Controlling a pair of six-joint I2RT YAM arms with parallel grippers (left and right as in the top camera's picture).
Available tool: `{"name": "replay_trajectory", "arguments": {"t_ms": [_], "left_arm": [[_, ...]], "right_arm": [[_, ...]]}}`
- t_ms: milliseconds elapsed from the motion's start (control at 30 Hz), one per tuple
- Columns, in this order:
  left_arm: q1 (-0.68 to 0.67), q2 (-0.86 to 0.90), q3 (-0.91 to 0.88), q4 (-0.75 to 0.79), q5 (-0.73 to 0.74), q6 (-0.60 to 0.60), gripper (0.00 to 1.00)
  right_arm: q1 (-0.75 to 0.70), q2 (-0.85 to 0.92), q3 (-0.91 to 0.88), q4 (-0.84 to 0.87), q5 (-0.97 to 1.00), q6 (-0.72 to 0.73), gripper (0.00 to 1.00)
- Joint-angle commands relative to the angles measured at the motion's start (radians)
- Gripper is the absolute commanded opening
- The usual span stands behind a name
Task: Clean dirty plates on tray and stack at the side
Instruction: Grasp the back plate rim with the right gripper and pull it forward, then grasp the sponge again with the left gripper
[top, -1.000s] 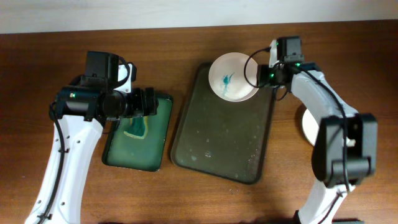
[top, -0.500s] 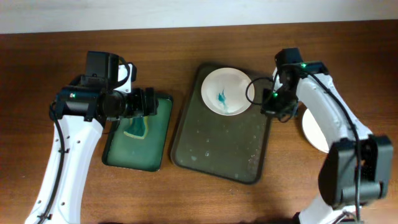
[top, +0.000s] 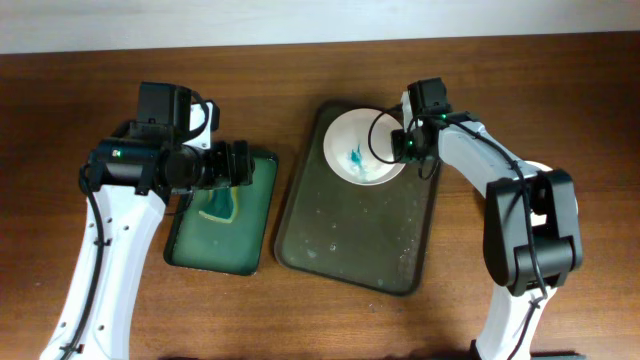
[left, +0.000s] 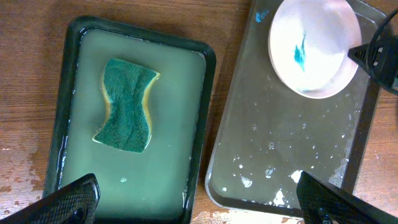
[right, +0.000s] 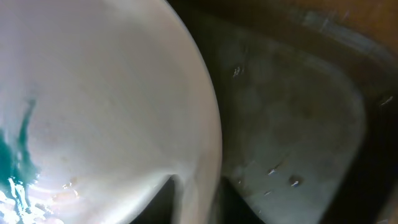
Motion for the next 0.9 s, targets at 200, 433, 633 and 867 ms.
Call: {"name": "replay_trajectory", "arguments": {"t_ms": [200,433,633,867], "left_arm": [[-0.002,0.001,0.001,0.013,0.011,0.010,1.00],[-0.169,0.057,-0.006,0.079,-0.034,-0.006,1.00],[-0.356,0.326,-0.006,0.206,0.034,-0.095,0.90],[-0.493,0.623,-0.006,0.439,0.184,-0.199,0.66]], "right_arm": [[0.018,-0.212,-0.005,-0.551,-0.124,0.341,0.04],[0.014,-0.222,-0.026,-0.511,-0.242,0.408,0.36],[-0.087,-0.222,-0.026,-0.472,-0.145,0.188,0.41],[-0.103,-0.214,-0.099,-0.398,-0.196,-0.001,0.40]]}}
